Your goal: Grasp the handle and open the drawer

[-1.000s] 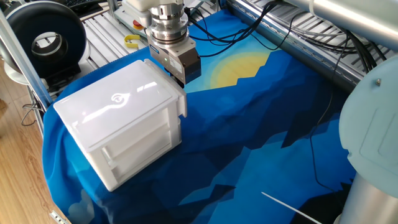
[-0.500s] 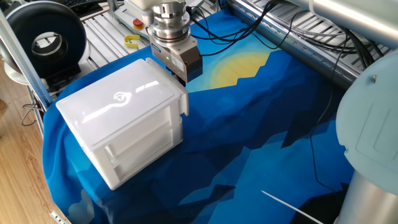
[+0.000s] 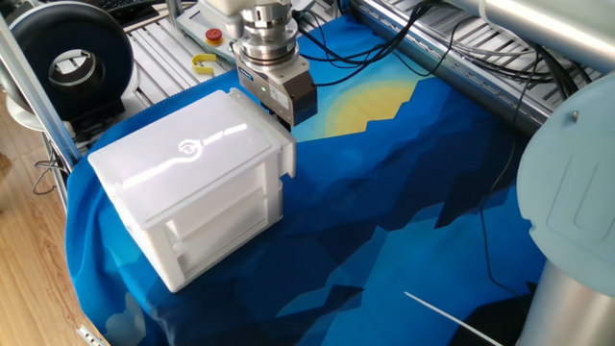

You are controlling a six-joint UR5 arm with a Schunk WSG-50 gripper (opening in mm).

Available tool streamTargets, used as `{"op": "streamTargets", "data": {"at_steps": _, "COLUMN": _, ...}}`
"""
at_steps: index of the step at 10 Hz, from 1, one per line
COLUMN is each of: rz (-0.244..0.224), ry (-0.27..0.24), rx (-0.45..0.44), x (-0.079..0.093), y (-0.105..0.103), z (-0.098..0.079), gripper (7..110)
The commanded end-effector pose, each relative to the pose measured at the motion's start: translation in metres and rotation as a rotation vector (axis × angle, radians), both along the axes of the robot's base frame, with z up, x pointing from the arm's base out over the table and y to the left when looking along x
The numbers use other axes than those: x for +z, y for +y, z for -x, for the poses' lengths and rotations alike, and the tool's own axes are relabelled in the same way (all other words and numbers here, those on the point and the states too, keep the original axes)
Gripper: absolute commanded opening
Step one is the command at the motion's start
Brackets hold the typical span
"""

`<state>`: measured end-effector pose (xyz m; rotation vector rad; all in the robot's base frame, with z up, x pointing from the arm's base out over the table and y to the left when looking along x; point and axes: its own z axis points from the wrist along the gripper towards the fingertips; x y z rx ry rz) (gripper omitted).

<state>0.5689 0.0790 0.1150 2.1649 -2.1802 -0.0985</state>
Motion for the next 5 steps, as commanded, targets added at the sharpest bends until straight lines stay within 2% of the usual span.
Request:
{"op": "streamTargets", "data": {"at_steps": 1, "rz": -0.014, "ry": 0.005, "rx": -0.001, "x": 0.0012, "y": -0.0016, "z": -0.0002, "gripper": 7}}
{"op": "streamTargets", "data": {"at_steps": 5, "rz": -0.017, "ry": 0.009, "rx": -0.001, "x": 0.0039, "y": -0.0002, "z": 0.0003, "gripper": 7}}
